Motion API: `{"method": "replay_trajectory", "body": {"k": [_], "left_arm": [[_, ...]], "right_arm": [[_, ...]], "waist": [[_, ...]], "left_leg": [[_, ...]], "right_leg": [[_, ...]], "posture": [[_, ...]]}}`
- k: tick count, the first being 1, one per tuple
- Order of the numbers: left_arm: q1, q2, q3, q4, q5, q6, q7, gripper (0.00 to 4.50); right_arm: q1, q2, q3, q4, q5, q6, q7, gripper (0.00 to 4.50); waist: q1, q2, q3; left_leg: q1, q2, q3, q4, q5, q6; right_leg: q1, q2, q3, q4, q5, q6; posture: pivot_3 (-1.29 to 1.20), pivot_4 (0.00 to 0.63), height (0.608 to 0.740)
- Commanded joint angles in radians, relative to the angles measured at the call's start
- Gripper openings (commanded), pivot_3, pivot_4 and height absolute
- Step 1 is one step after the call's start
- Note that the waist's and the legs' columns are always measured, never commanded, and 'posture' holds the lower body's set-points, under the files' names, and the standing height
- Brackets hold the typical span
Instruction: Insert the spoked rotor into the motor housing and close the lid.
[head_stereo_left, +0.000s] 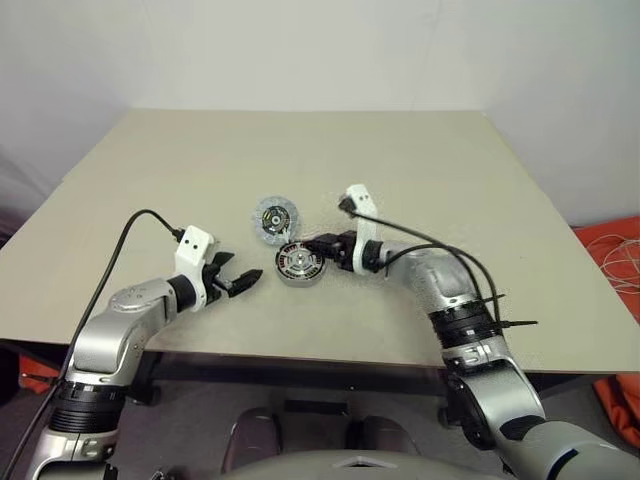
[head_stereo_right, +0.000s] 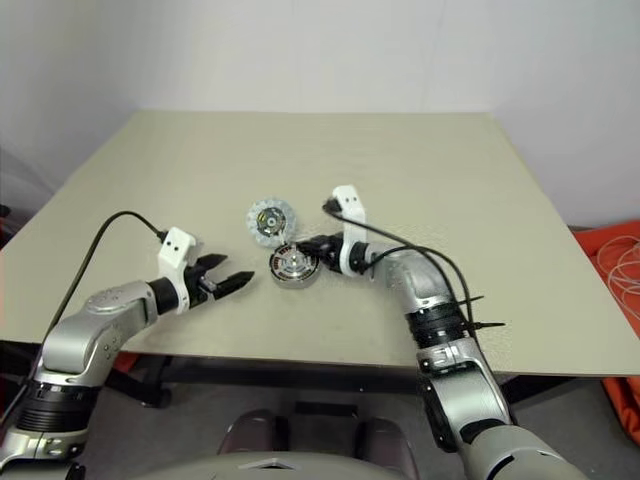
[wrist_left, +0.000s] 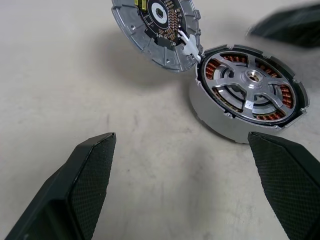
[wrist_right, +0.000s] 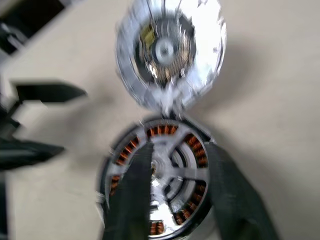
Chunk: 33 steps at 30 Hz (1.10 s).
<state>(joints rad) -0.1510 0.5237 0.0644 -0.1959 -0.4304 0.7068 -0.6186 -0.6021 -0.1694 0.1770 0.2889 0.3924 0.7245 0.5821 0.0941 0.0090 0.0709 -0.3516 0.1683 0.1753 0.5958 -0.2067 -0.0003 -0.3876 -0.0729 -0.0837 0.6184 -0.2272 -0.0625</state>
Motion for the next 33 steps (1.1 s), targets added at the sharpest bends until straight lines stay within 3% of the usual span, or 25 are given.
{"method": "replay_trajectory", "body": {"k": [1, 2, 9, 15, 24, 33], "left_arm": [[-0.014, 0.001, 0.005, -0.018, 0.000, -0.014, 0.000, 4.50], [-0.011, 0.001, 0.006, -0.021, 0.000, -0.014, 0.000, 4.50], [-0.002, -0.001, 0.009, -0.027, -0.001, -0.012, 0.005, 4.50], [-0.005, 0.000, 0.012, -0.022, 0.000, -0.013, 0.006, 4.50], [-0.010, 0.000, 0.010, -0.018, 0.001, -0.014, 0.004, 4.50], [-0.019, -0.007, 0.005, -0.008, 0.006, -0.019, 0.003, 4.50]], "right_arm": [[-0.028, 0.021, 0.012, -0.018, -0.021, -0.061, 0.037, 0.62], [-0.026, 0.024, 0.017, -0.022, -0.029, -0.066, 0.044, 0.29], [-0.015, 0.045, 0.003, -0.011, -0.051, -0.082, 0.048, 0.14], [-0.033, 0.047, -0.014, -0.077, -0.037, -0.052, 0.051, 0.14], [0.029, 0.033, 0.019, 0.031, -0.107, -0.065, 0.045, 0.14], [-0.043, -0.006, -0.017, -0.147, -0.044, -0.104, 0.144, 0.14]], "waist": [[0.000, 0.000, 0.000], [-0.001, 0.000, 0.000], [-0.001, 0.000, 0.000], [-0.001, 0.000, 0.000], [-0.001, -0.001, 0.000], [0.000, -0.001, 0.000]], "left_leg": [[0.000, 0.000, 0.000, 0.000, 0.000, 0.000], [-0.001, 0.000, 0.000, 0.000, 0.000, 0.001], [0.000, 0.000, 0.000, 0.000, -0.001, 0.001], [0.000, 0.000, 0.000, 0.000, -0.001, 0.001], [0.001, 0.000, 0.000, 0.000, -0.001, 0.001], [0.002, 0.000, 0.000, 0.001, -0.001, 0.001]], "right_leg": [[0.000, 0.000, 0.000, 0.000, 0.000, 0.000], [0.000, 0.000, 0.000, 0.000, 0.001, -0.002], [0.000, 0.000, 0.000, 0.000, 0.003, -0.006], [0.001, 0.000, 0.000, 0.000, 0.003, -0.006], [0.002, 0.000, 0.000, 0.000, 0.003, -0.006], [0.002, 0.000, 0.000, 0.000, 0.002, -0.003]], "posture": [[0.00, 0.000, 0.740], [0.00, 0.000, 0.740], [0.00, 0.000, 0.740], [0.00, 0.000, 0.740], [0.00, 0.000, 0.740], [0.00, 0.000, 0.740]]}}
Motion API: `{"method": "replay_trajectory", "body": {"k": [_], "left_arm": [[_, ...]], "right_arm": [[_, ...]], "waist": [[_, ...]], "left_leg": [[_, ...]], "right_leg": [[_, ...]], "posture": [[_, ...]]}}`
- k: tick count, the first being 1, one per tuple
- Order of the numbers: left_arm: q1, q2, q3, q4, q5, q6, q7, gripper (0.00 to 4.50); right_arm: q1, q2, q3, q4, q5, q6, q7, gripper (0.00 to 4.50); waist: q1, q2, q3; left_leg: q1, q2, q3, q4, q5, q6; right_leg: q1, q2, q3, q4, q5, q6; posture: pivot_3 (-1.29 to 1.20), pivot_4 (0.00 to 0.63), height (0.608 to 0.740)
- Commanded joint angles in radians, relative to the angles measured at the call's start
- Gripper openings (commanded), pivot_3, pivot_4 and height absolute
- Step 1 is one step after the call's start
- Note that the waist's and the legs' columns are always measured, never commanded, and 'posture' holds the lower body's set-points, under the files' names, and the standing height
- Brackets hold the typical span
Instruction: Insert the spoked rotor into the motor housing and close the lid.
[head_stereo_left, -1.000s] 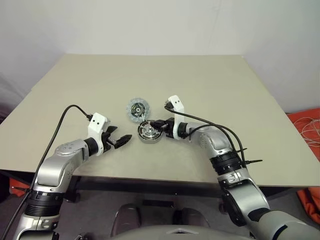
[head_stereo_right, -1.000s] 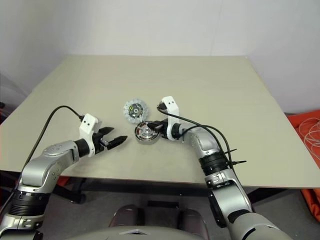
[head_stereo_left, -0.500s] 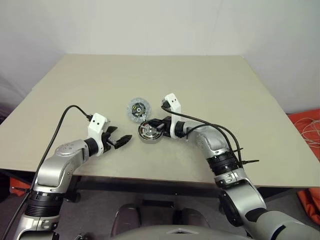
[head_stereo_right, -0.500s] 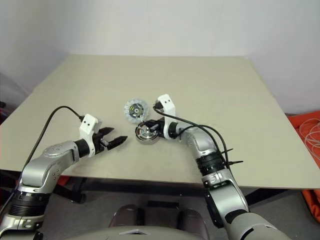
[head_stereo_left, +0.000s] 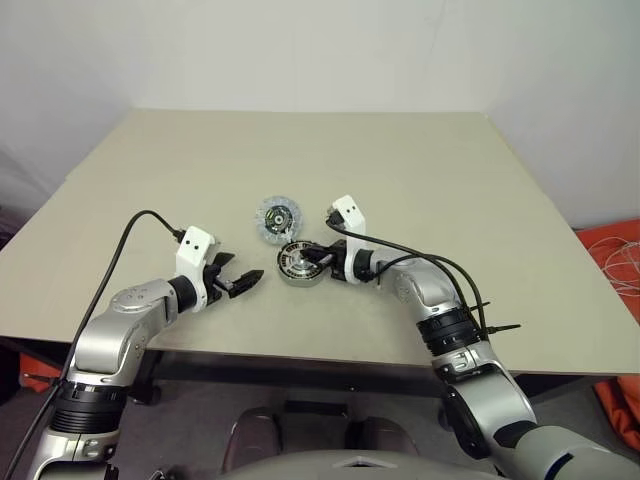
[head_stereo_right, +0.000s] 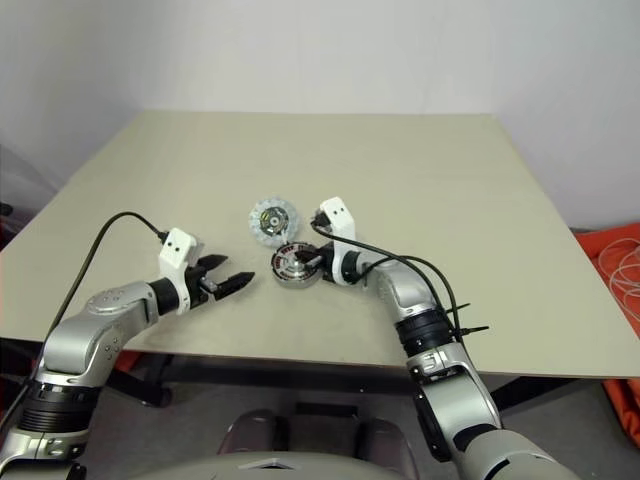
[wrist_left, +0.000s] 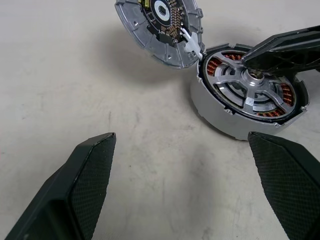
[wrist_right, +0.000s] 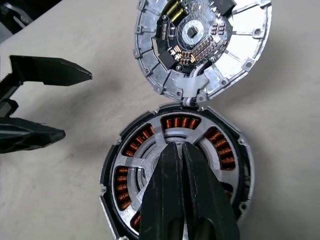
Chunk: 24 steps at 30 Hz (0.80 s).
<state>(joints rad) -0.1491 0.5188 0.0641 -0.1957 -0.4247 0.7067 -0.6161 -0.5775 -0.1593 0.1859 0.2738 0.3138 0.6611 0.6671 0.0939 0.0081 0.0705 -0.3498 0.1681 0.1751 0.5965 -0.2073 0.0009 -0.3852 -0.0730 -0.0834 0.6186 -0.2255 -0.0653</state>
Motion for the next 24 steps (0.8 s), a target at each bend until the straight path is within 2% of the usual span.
{"method": "replay_trajectory", "body": {"k": [1, 5, 8, 11, 16, 24], "left_arm": [[-0.022, -0.004, 0.005, -0.007, 0.001, -0.020, 0.001, 4.50], [-0.028, -0.019, 0.003, -0.002, -0.008, -0.012, -0.003, 4.50], [-0.032, -0.028, 0.003, -0.004, -0.008, -0.013, -0.001, 4.50], [-0.028, -0.033, 0.007, -0.005, -0.008, -0.013, -0.001, 4.50], [-0.026, -0.037, 0.004, -0.005, -0.006, -0.014, 0.000, 4.50], [-0.024, -0.054, -0.006, -0.010, -0.002, -0.015, 0.007, 4.50]], "right_arm": [[-0.075, -0.023, -0.024, -0.147, 0.036, -0.049, 0.073, 0.14], [-0.151, -0.195, 0.124, -0.204, -0.101, -0.263, 0.305, 0.14], [-0.190, -0.305, 0.215, -0.128, -0.183, -0.456, 0.489, 0.14], [-0.227, -0.352, 0.279, -0.023, -0.252, -0.609, 0.609, 0.72], [-0.332, -0.322, 0.352, 0.157, -0.377, -0.831, 0.668, 2.38], [-0.512, -0.219, 0.386, 0.429, -0.477, -1.063, 0.718, 2.38]], "waist": [[0.000, 0.000, 0.000], [0.001, 0.000, 0.000], [0.003, -0.002, -0.001], [0.001, -0.002, -0.001], [-0.005, -0.002, -0.001], [-0.018, -0.003, -0.001]], "left_leg": [[-0.001, 0.000, 0.000, 0.000, 0.000, 0.000], [-0.001, 0.000, 0.000, 0.000, 0.000, 0.001], [-0.001, 0.000, 0.000, 0.000, -0.001, 0.002], [-0.001, 0.000, 0.000, 0.001, -0.002, 0.004], [-0.003, 0.000, 0.000, 0.002, -0.003, 0.006], [-0.006, 0.001, 0.000, 0.007, -0.005, 0.010]], "right_leg": [[-0.001, 0.000, 0.000, 0.000, 0.001, -0.002], [-0.001, 0.000, 0.000, 0.000, 0.002, -0.003], [0.000, 0.000, 0.000, -0.001, 0.001, -0.002], [0.000, 0.000, 0.000, -0.001, 0.002, -0.003], [-0.002, 0.000, 0.000, 0.001, 0.002, -0.004], [-0.003, 0.000, 0.000, 0.004, 0.002, -0.005]], "posture": [[0.00, 0.000, 0.740], [0.00, 0.000, 0.740], [0.00, 0.000, 0.740], [0.00, 0.000, 0.740], [0.00, 0.000, 0.740], [0.00, 0.000, 0.740]]}}
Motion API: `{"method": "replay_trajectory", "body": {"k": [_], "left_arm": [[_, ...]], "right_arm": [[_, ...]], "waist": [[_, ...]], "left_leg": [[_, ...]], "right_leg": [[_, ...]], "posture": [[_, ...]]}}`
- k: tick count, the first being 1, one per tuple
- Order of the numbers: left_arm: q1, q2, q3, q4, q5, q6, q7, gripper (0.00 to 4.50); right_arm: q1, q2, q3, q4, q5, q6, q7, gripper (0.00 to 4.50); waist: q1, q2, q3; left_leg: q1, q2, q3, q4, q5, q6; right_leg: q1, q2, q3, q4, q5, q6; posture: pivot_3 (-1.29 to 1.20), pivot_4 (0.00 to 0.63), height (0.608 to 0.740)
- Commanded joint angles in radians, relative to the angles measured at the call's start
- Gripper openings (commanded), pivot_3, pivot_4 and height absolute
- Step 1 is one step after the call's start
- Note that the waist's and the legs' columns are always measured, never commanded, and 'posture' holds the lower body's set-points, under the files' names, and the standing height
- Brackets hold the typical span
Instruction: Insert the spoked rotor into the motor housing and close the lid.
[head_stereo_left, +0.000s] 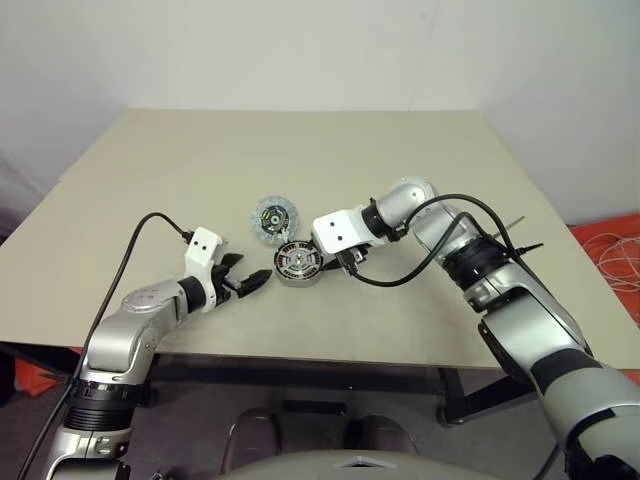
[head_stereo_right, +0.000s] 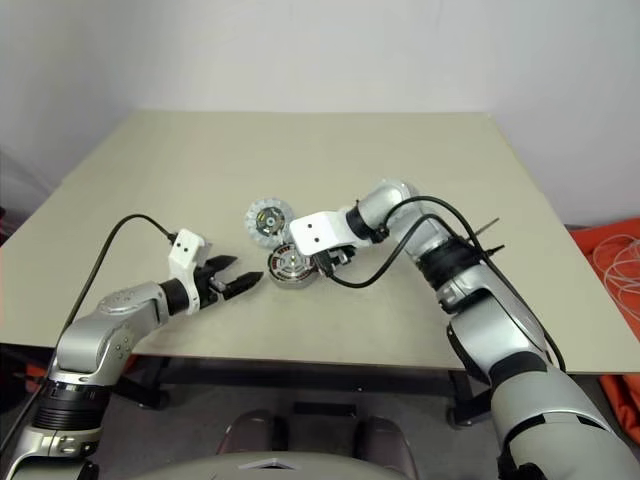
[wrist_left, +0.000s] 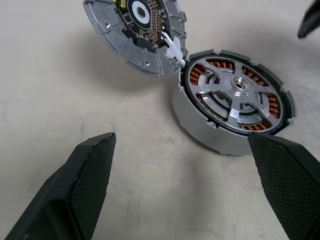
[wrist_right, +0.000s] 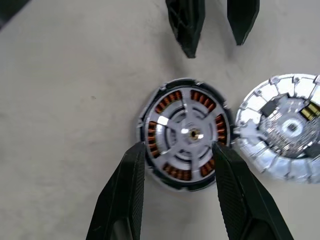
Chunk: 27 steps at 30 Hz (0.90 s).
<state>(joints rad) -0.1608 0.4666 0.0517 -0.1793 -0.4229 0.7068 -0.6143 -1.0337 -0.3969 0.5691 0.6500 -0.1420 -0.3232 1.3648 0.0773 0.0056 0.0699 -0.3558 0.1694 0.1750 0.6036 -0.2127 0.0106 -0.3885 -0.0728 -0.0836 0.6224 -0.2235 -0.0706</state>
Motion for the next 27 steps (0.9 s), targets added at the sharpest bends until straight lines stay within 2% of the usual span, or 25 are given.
{"method": "replay_trajectory", "body": {"k": [1, 5, 11, 27], "left_arm": [[-0.010, -0.003, 0.007, -0.029, -0.005, -0.013, 0.007, 4.50], [-0.005, -0.004, 0.008, -0.037, -0.008, -0.010, 0.011, 4.50], [0.004, -0.004, 0.016, -0.059, -0.025, 0.004, 0.010, 4.50], [-0.023, 0.026, 0.039, -0.055, -0.049, 0.019, 0.010, 4.50]], "right_arm": [[-0.073, 0.032, 0.008, 0.078, -0.030, -0.104, 0.033, 2.38], [-0.117, 0.062, 0.028, 0.187, -0.085, -0.199, 0.046, 2.38], [-0.130, 0.088, 0.035, 0.314, -0.150, -0.286, 0.020, 2.38], [-0.040, 0.108, 0.027, 0.283, -0.153, -0.296, 0.066, 2.38]], "waist": [[-0.001, 0.000, 0.000], [-0.007, 0.000, 0.000], [-0.008, 0.000, 0.000], [-0.009, 0.000, 0.000]], "left_leg": [[-0.002, 0.000, 0.000, 0.002, -0.001, 0.002], [-0.009, 0.001, 0.000, 0.010, -0.003, 0.006], [-0.009, 0.001, -0.001, 0.011, -0.004, 0.006], [-0.011, 0.001, 0.000, 0.012, -0.004, 0.006]], "right_leg": [[-0.001, 0.000, 0.000, 0.000, 0.000, 0.000], [-0.004, 0.000, 0.000, 0.002, 0.000, 0.000], [-0.004, 0.000, 0.000, 0.003, 0.000, 0.000], [-0.006, 0.000, 0.000, 0.004, 0.000, 0.000]], "posture": [[0.00, 0.000, 0.740], [0.00, 0.000, 0.740], [0.00, 0.000, 0.740], [0.00, 0.000, 0.740]]}}
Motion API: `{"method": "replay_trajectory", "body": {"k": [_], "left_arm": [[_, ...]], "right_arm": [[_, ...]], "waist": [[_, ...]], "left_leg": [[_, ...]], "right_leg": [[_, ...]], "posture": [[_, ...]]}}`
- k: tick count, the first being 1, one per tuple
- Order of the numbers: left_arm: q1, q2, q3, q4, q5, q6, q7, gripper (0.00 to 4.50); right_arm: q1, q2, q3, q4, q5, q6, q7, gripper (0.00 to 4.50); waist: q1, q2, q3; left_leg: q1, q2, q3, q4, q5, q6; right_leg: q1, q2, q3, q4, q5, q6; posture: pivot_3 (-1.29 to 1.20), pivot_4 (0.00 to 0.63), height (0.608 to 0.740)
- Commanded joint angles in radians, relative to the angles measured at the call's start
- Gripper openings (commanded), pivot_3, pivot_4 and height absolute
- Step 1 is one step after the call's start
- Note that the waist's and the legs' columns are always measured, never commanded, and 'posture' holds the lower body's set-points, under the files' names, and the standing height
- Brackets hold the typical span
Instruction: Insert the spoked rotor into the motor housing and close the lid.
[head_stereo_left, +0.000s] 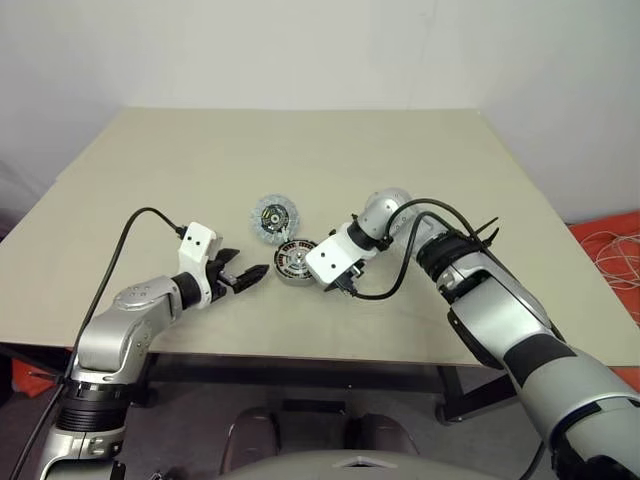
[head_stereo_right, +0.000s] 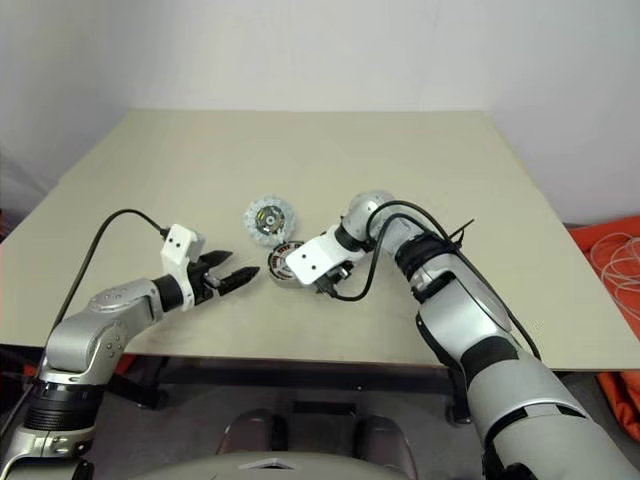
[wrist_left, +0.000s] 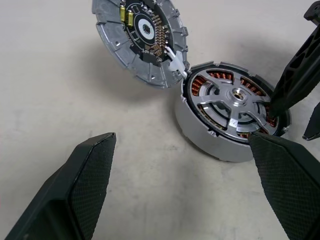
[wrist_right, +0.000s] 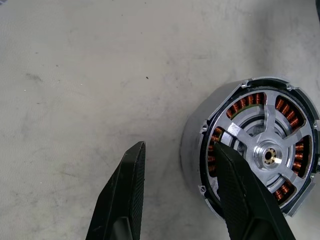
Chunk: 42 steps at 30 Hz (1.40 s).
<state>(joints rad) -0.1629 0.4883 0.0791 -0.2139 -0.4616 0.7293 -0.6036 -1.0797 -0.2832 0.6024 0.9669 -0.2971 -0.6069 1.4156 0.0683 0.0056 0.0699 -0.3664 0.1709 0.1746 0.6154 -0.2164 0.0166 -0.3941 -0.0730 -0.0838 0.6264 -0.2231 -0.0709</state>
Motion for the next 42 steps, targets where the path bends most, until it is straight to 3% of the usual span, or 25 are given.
{"method": "replay_trajectory", "body": {"k": [1, 9, 13, 26, 29, 32, 42], "left_arm": [[-0.022, 0.004, 0.011, -0.020, -0.010, -0.003, 0.000, 4.50], [-0.018, -0.003, 0.004, -0.022, -0.005, -0.009, 0.007, 4.50], [-0.011, -0.010, 0.002, -0.029, -0.004, -0.010, 0.012, 4.50], [-0.007, -0.020, -0.003, -0.029, -0.001, -0.015, 0.014, 4.50], [-0.005, -0.029, -0.012, -0.031, 0.002, -0.017, 0.019, 4.50], [-0.004, -0.035, -0.014, -0.033, 0.002, -0.017, 0.022, 4.50], [0.003, -0.038, -0.016, -0.034, 0.004, -0.020, 0.025, 4.50]], "right_arm": [[0.010, -0.006, -0.005, -0.037, 0.003, -0.011, 0.020, 2.38], [0.012, -0.001, -0.003, -0.033, -0.012, -0.005, 0.002, 2.38], [0.005, 0.004, -0.007, -0.027, -0.016, -0.003, -0.016, 1.49], [-0.004, 0.013, -0.013, -0.012, -0.040, -0.007, -0.065, 1.49], [-0.008, 0.015, -0.010, -0.007, -0.042, -0.003, -0.058, 0.92], [-0.011, 0.022, -0.010, -0.001, -0.045, 0.000, -0.068, 0.00], [-0.018, 0.018, -0.023, 0.005, -0.050, -0.001, -0.076, 0.00]], "waist": [[0.000, 0.000, 0.000], [0.000, 0.000, 0.000], [0.001, 0.000, 0.000], [-0.001, 0.000, 0.000], [0.000, 0.000, 0.000], [0.000, -0.001, 0.000], [-0.002, -0.001, 0.000]], "left_leg": [[0.000, 0.000, 0.000, 0.000, 0.000, 0.000], [0.000, 0.000, 0.000, 0.000, 0.000, 0.000], [0.001, 0.000, 0.000, 0.000, 0.000, 0.000], [0.003, 0.000, 0.000, 0.000, 0.000, 0.000], [0.004, 0.000, 0.000, 0.000, 0.000, 0.000], [0.004, 0.000, 0.000, 0.000, 0.000, 0.000], [0.005, 0.000, 0.000, 0.000, 0.000, 0.000]], "right_leg": [[0.000, 0.000, 0.000, 0.000, 0.000, 0.000], [0.000, 0.000, 0.000, 0.000, 0.000, 0.000], [0.001, 0.000, 0.000, 0.000, 0.000, 0.000], [0.002, 0.000, 0.000, 0.001, 0.000, 0.000], [0.003, 0.000, 0.000, 0.001, 0.000, 0.000], [0.004, 0.000, 0.000, 0.001, 0.000, 0.000], [0.004, 0.000, 0.000, 0.001, 0.000, 0.000]], "posture": [[0.00, 0.000, 0.740], [0.00, 0.000, 0.740], [0.00, 0.000, 0.740], [0.00, 0.000, 0.740], [0.00, 0.000, 0.740], [0.00, 0.000, 0.740], [0.00, 0.000, 0.740]]}}
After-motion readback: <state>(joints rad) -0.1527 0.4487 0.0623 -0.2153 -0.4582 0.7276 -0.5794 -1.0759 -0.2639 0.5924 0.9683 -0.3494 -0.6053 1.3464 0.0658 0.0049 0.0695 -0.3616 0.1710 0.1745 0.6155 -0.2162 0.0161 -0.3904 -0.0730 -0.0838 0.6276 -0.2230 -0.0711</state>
